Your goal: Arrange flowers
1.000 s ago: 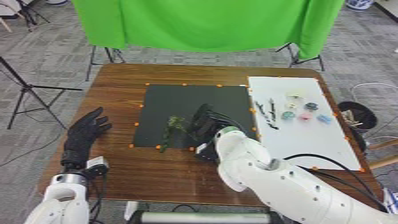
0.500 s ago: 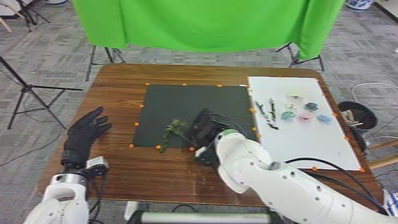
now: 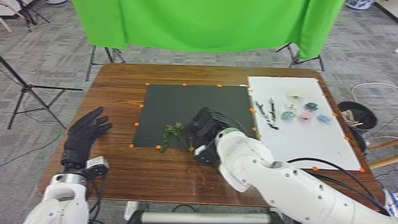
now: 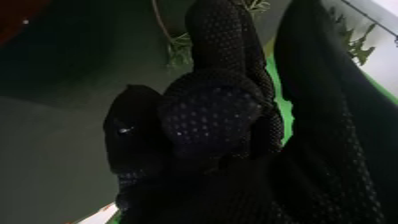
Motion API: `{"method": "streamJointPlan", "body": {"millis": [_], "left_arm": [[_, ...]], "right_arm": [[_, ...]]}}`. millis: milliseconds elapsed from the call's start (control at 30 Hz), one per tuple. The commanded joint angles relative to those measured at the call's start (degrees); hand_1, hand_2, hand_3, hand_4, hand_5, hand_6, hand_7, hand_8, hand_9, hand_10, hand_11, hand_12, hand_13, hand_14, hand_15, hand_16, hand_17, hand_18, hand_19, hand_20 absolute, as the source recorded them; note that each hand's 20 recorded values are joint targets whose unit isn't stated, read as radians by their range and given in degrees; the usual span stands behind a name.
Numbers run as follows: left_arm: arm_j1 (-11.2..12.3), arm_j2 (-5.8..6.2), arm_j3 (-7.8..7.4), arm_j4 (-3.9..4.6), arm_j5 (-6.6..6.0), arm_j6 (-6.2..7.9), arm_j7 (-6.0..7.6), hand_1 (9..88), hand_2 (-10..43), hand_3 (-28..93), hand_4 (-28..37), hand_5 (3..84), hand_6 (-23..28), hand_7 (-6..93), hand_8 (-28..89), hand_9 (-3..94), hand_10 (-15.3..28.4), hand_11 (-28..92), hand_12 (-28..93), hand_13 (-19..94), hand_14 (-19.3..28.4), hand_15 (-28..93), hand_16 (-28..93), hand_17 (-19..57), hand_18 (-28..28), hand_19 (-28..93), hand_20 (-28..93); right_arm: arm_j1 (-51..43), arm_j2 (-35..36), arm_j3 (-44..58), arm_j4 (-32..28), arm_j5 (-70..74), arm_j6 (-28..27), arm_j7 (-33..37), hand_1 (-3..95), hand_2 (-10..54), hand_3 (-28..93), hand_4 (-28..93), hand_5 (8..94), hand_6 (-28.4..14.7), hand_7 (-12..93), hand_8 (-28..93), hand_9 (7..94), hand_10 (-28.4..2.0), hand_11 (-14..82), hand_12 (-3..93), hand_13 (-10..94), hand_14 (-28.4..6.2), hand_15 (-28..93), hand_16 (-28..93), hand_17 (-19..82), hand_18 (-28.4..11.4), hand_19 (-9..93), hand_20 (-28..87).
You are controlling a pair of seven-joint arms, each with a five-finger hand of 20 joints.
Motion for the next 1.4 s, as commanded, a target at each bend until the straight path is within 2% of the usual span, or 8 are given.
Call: {"method": "streamJointPlan", "body": {"millis": [33,100,167,300,567,733,900,1400], "left_arm": [[0.6,-0.21,0.42,0.44,0.35,-1.23,-1.4,26.4,-9.5,73,-26.1,39.6,-0.2,15.9,-9,42.6,12.0,17,11,37,16.5,27,1,6.8,15.3,9,21],[0.5,-0.18,0.51,0.42,0.35,-1.22,-1.37,26.3,-9.5,73,-26.0,39.6,-0.1,15.9,-9,42.6,12.0,17,11,37,16.5,27,1,6.8,15.3,9,21],[0.6,-0.27,0.53,0.35,0.37,-1.25,-1.37,26.4,-9.5,73,-26.0,39.5,-0.2,15.9,-9,42.6,11.9,17,11,37,16.5,27,1,6.8,15.3,9,21],[0.2,-0.16,0.76,0.51,0.51,-1.53,-1.6,26.3,-9.5,73,-26.0,39.5,-0.2,16.0,-9,42.6,12.0,17,11,37,16.5,27,1,6.7,15.3,9,21],[0.5,-0.29,0.54,0.44,0.44,-1.41,-1.69,26.2,-9.5,73,-26.2,39.5,-0.2,15.9,-9,42.6,12.0,17,11,37,16.5,27,1,6.7,15.2,9,21],[-0.1,-0.26,0.98,0.66,0.5,-1.41,-1.46,26.4,-9.5,73,-26.4,39.6,-0.1,15.8,-9,42.6,12.0,17,11,37,16.5,27,1,6.7,15.3,9,21],[0.2,-0.36,0.79,0.61,0.41,-1.31,-1.3,26.3,-9.5,73,-26.4,39.5,-0.2,15.8,-9,42.6,12.0,17,11,37,16.6,27,1,6.6,15.3,9,21],[0.1,-0.5,1.09,0.64,0.41,-1.38,-1.06,26.3,-9.5,73,-26.1,39.5,-0.2,15.7,-9,42.6,12.0,17,11,37,16.6,28,1,6.6,15.3,9,21]], "right_arm": [[-0.1,1.2,-2.4,-1.2,-0.1,9.5,-10.3,35.3,-0.7,68,-10,75.7,-3.5,27,8,92.7,-12.6,22.4,17.8,94,-3.3,57,22,72,-8.7,93,35],[0.2,1.6,-3.4,-1.0,1.4,11.6,-15.7,34.0,0.5,68,-10,73.6,-3.3,28,6,90.3,-13.4,20.5,17.7,94,-3.4,56,23,71,-9.3,93,37],[0.3,1.7,-3.5,-1.4,1.7,10.1,-16.2,32.8,1.2,69,-10,71.6,-2.7,28,4,88.0,-13.6,19.3,17.3,94,-3.7,55,24,70,-9.7,93,38],[0.0,2.3,-2.8,-1.4,1.9,4.3,-17.4,30.0,2.7,70,-10,70.2,-2.1,29,-7,83.9,-13.6,16.1,15.5,94,-3.9,53,26,69,-10.2,93,39],[-0.6,2.9,-1.8,-0.7,-0.7,-5.3,-18.6,25.8,5.7,69,-11,66.9,-2.0,27,-8,76.5,-13.9,11.4,12.6,94,-4.2,54,25,68,-11.0,93,40],[0.4,2.9,-2.8,0.0,-4.6,-5.7,-17.7,24.2,7.2,69,-12,64.2,-1.9,26,-8,70.4,-13.7,8.8,10.8,94,-4.2,54,24,68,-11.4,93,41],[0.6,3.0,-2.9,0.5,-7.1,-5.9,-17.0,23.4,7.7,69,-12,63.4,-1.8,25,-7,67.3,-13.3,8.3,9.7,94,-4.3,55,24,68,-11.6,93,42],[1.9,2.9,-4.1,1.4,-10.9,-4.1,-14.2,22.8,8.1,68,-12,62.7,-1.5,25,-7,66.4,-13.2,8.5,9.0,94,-4.3,55,24,68,-12.2,93,43]]}}
